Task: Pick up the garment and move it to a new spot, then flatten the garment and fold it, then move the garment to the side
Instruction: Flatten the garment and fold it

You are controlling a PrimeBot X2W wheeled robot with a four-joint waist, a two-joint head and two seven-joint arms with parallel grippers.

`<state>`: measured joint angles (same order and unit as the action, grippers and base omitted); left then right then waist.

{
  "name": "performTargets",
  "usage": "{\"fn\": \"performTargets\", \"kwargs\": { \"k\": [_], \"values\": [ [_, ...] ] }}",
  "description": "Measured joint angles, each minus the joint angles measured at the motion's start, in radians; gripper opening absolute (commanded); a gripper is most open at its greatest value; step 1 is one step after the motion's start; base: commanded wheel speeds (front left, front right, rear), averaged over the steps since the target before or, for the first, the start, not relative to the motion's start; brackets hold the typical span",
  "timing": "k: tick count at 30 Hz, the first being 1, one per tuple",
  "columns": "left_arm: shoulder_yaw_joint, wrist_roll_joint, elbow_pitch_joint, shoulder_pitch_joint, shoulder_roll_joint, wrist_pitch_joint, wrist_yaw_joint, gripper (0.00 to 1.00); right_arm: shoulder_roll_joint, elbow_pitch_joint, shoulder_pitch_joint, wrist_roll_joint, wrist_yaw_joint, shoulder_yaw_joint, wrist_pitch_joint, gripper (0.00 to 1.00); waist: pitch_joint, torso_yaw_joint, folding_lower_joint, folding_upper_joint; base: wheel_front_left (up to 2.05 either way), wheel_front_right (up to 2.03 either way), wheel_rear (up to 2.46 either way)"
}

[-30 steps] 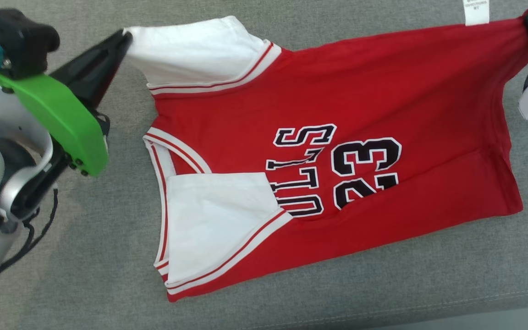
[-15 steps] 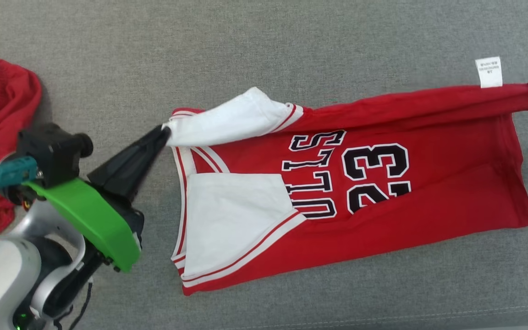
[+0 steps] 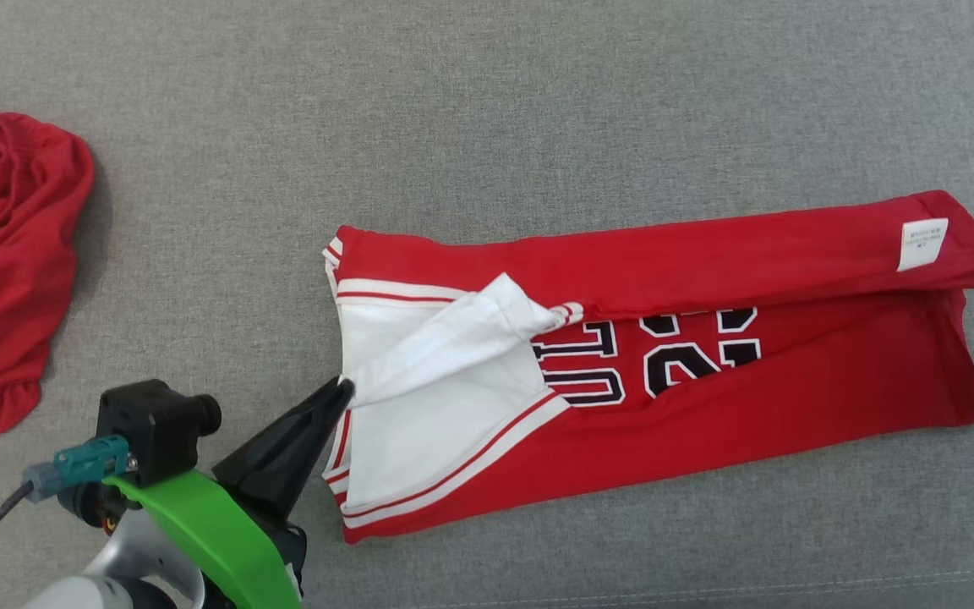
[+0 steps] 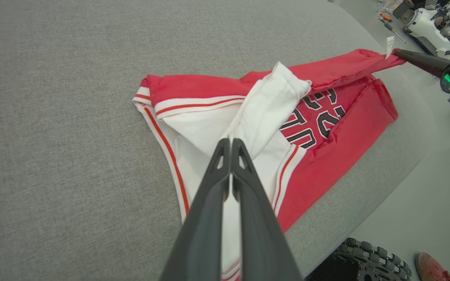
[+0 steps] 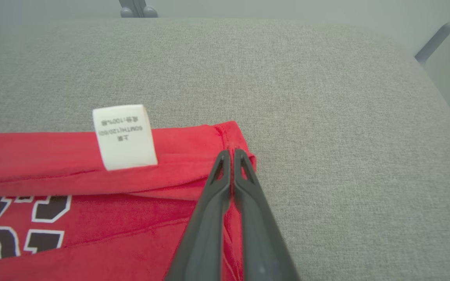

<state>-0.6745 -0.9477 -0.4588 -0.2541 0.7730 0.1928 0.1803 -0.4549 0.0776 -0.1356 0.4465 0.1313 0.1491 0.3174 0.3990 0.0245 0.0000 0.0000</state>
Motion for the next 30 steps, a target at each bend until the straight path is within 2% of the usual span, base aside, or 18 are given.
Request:
{"fn": "performTargets", "kwargs": {
  "k": [7, 9, 10, 11, 12, 13, 14, 15, 19, 23, 30],
  "values": [
    [-0.026, 0.012, 0.035, 0.07, -0.025, -0.051, 0.026, 0.0, 0.03, -0.058, 0.031, 0.001, 0.0, 0.001, -0.029, 0.0, 0.002, 0.006, 0.0, 0.0, 0.0, 0.0, 0.0],
    [-0.043, 0.018, 0.06, 0.077, -0.034, -0.051, 0.031, 0.0, 0.036, -0.075, 0.035, 0.002, 0.0, 0.004, -0.036, 0.36, 0.001, 0.01, 0.0, 0.0, 0.0, 0.0, 0.0],
    [-0.052, 0.02, 0.077, 0.081, -0.04, -0.049, 0.031, 0.0, 0.04, -0.083, 0.038, 0.007, 0.0, 0.006, -0.038, 0.78, 0.0, 0.011, 0.0, 0.0, 0.0, 0.0, 0.0],
    [-0.059, 0.019, 0.091, 0.084, -0.051, -0.049, 0.03, 0.21, 0.049, -0.089, 0.04, 0.012, 0.0, 0.01, -0.038, 1.0, -0.002, 0.013, 0.0, 0.0, 0.0, 0.0, 0.0],
    [-0.066, 0.019, 0.102, 0.085, -0.06, -0.05, 0.029, 0.27, 0.058, -0.093, 0.044, 0.021, 0.0, 0.017, -0.043, 1.0, -0.005, 0.014, 0.0, 0.0, 0.0, 0.0, 0.0],
    [-0.072, 0.019, 0.114, 0.086, -0.069, -0.053, 0.026, 0.44, 0.068, -0.096, 0.049, 0.03, 0.0, 0.028, -0.045, 1.0, -0.01, 0.015, 0.0, 0.0, 0.0, 0.0, 0.0],
    [-0.073, 0.021, 0.125, 0.088, -0.076, -0.062, 0.027, 0.76, 0.075, -0.097, 0.057, 0.038, 0.0, 0.041, -0.044, 1.0, -0.015, 0.016, 0.0, 0.0, 0.0, 0.0, 0.0],
    [-0.072, 0.025, 0.134, 0.088, -0.081, -0.069, 0.032, 1.0, 0.078, -0.093, 0.067, 0.047, 0.0, 0.05, -0.038, 1.0, -0.02, 0.016, 0.0, 0.0, 0.0, 0.0, 0.0],
    [-0.055, 0.037, 0.148, 0.103, -0.108, -0.13, 0.055, 1.0, 0.086, -0.043, 0.121, 0.061, 0.0, 0.101, -0.04, 1.0, -0.049, 0.018, 0.0, 0.0, 0.0, 0.0, 0.0],
    [-0.007, 0.07, 0.16, 0.12, -0.135, -0.232, 0.102, 1.0, 0.095, -0.001, 0.169, 0.037, 0.0, 0.124, -0.066, 1.0, -0.087, 0.018, 0.0, 0.0, 0.0, 0.0, 0.0],
    [0.066, 0.114, 0.225, 0.165, -0.195, -0.413, 0.16, 1.0, 0.151, -0.025, 0.187, -0.011, 0.0, 0.063, -0.187, 1.0, -0.156, 0.016, 0.0, 0.0, 0.0, 0.0, 0.0]
  ]
}}
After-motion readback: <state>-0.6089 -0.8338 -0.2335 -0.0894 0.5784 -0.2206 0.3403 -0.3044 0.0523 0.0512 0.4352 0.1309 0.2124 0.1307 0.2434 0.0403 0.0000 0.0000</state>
